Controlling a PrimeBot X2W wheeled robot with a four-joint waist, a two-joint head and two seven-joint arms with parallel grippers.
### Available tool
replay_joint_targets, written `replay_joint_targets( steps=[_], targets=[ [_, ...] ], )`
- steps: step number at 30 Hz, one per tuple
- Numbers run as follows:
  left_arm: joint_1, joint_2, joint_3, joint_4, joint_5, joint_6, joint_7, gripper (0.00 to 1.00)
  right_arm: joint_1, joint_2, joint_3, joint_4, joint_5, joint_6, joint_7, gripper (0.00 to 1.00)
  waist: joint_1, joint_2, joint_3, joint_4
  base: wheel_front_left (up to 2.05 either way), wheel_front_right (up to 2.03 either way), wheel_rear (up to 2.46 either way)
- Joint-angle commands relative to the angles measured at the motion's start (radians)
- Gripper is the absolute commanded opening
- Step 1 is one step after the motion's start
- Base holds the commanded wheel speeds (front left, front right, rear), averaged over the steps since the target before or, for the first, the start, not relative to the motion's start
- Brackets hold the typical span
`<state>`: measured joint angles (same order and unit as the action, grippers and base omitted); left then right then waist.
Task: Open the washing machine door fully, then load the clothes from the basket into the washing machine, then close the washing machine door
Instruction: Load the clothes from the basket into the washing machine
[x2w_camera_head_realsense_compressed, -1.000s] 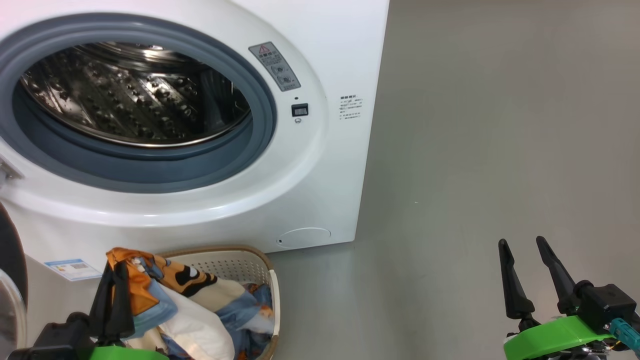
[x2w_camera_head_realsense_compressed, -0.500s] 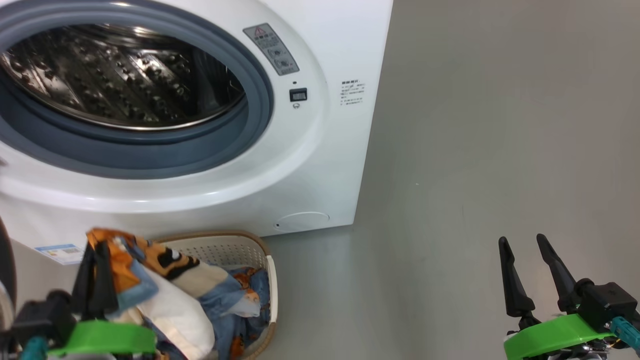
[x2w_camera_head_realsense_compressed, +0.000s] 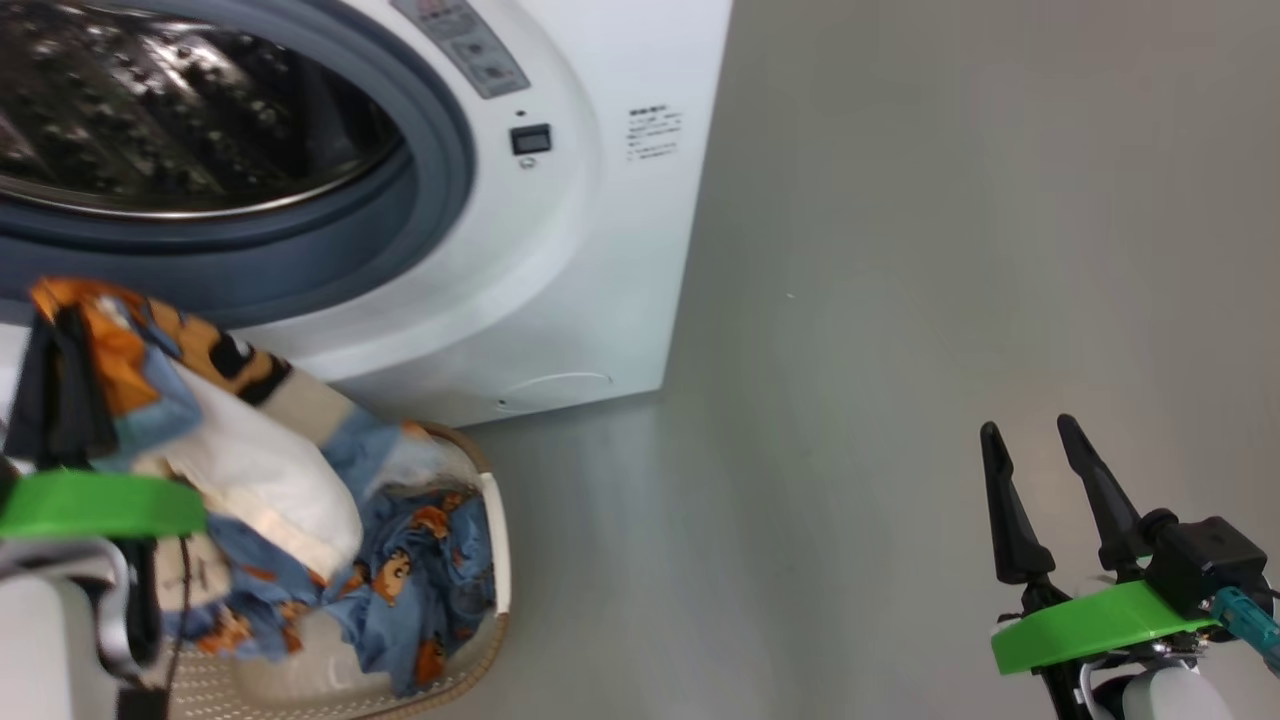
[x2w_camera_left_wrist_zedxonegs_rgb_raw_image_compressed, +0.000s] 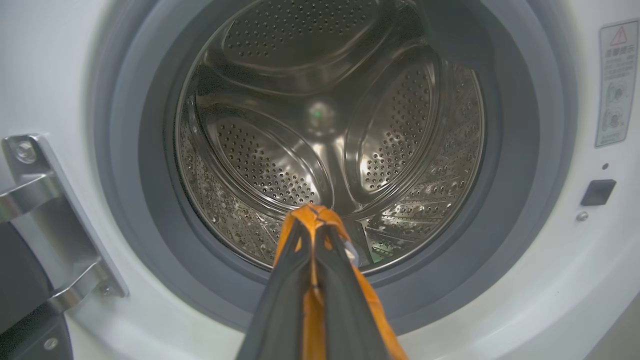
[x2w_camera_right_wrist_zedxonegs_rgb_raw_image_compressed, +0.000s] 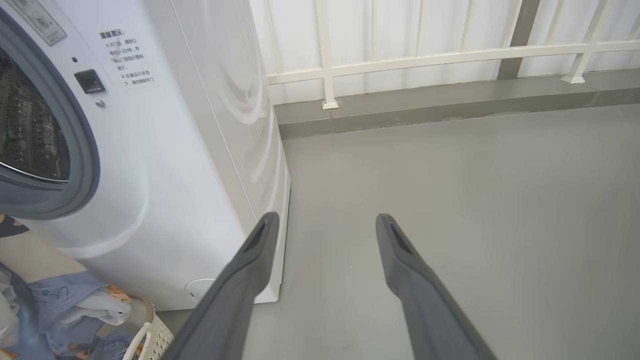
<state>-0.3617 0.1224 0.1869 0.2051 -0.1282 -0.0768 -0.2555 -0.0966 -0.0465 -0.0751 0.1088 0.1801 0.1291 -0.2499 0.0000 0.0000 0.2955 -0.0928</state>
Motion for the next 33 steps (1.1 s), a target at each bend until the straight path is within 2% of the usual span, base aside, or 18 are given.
replay_joint_targets(
  steps=[1,8,17,28,33],
  targets=[
    [-0.046,0.044,0.035,-0.009,0.006,-0.004,-0.006,0.0,-0.022,-0.004,0.028,-0.023,0.007,0.002,-0.012,1.0,0.0,0.0,0.039,-0.04,0.0,0.0,0.0],
    [-0.211,0.094,0.04,0.11,-0.004,-0.022,-0.006,0.0,-0.042,-0.004,0.042,-0.024,0.021,0.002,-0.012,1.0,0.0,0.0,0.096,-0.085,0.0,0.0,0.0],
    [-0.454,0.178,0.024,0.347,-0.014,-0.034,-0.002,0.0,-0.067,-0.004,0.054,-0.033,0.044,0.002,-0.012,1.0,0.0,0.0,0.208,-0.122,0.0,0.0,0.0],
    [-0.725,0.249,-0.035,0.486,-0.03,-0.046,0.08,0.0,-0.099,-0.004,0.06,-0.037,0.077,0.002,-0.012,1.0,0.0,0.0,0.354,-0.122,0.0,0.0,0.0],
    [-0.824,0.259,-0.082,0.546,-0.036,-0.05,0.111,0.0,-0.121,-0.004,0.075,-0.032,0.087,0.002,-0.012,1.0,0.0,0.0,0.392,-0.116,0.0,0.0,0.0]
  ],
)
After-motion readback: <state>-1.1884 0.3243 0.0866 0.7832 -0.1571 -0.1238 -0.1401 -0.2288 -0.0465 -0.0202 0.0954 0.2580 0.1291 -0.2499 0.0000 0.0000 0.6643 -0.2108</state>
